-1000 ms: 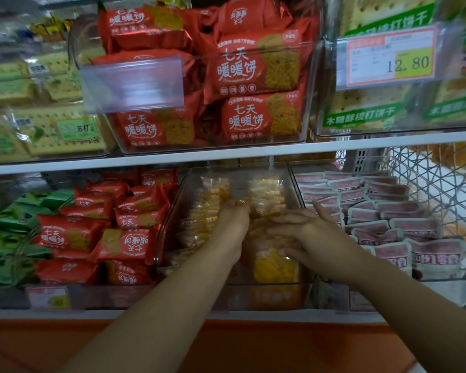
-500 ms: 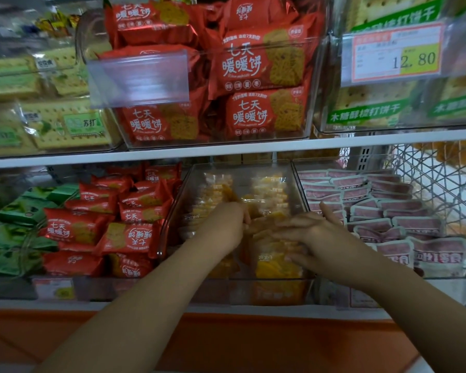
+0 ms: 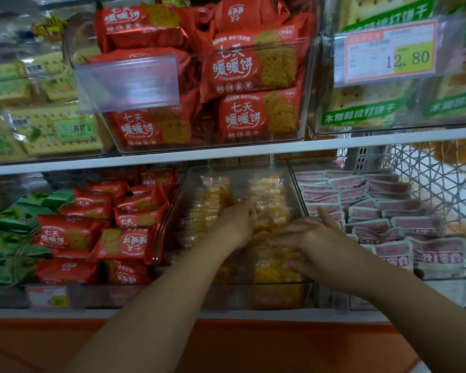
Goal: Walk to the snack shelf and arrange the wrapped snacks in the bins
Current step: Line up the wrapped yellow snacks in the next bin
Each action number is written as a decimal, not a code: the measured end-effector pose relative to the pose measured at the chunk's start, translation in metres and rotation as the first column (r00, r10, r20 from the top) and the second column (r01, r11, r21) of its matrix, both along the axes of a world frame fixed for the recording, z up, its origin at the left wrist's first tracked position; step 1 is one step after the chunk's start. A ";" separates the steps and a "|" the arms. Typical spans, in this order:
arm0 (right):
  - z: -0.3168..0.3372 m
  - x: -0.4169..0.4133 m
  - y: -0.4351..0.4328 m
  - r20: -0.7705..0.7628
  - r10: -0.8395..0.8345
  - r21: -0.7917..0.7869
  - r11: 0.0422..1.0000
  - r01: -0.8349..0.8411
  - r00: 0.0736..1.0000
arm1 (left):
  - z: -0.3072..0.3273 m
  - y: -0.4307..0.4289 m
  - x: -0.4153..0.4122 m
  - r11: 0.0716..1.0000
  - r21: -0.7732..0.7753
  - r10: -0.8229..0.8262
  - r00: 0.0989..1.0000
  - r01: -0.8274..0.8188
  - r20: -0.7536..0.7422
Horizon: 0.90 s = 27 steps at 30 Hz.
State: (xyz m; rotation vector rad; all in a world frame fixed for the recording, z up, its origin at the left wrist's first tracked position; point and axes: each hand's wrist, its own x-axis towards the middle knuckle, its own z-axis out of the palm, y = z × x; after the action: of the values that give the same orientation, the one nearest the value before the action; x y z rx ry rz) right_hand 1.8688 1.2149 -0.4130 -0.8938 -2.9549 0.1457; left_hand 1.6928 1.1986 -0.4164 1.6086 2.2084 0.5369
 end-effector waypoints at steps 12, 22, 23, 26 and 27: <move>-0.001 -0.003 -0.006 -0.048 -0.008 -0.083 0.997 0.004 0.999 | -0.007 -0.013 -0.010 0.999 0.023 -0.046 0.889 0.039 0.457; 0.000 -0.004 -0.003 -0.027 -0.021 -0.113 0.993 0.017 0.999 | -0.003 -0.010 -0.007 0.998 0.061 -0.016 0.876 -0.015 0.482; -0.001 -0.004 -0.003 -0.026 -0.020 -0.113 0.993 0.016 0.999 | -0.003 -0.009 -0.008 0.997 0.073 -0.021 0.899 -0.012 0.438; -0.001 -0.004 -0.002 -0.026 -0.018 -0.108 0.994 0.015 1.000 | -0.001 -0.007 -0.007 0.993 0.121 -0.037 0.985 0.017 0.170; -0.001 -0.004 -0.002 -0.027 -0.018 -0.107 0.994 0.015 0.999 | -0.001 -0.005 -0.007 0.990 0.137 -0.033 0.997 0.024 0.069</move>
State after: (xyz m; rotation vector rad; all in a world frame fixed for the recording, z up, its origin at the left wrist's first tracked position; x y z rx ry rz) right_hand 1.8646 1.2129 -0.4140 -0.9203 -2.9376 0.3150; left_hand 1.6856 1.1934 -0.4174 1.6585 2.1343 0.7395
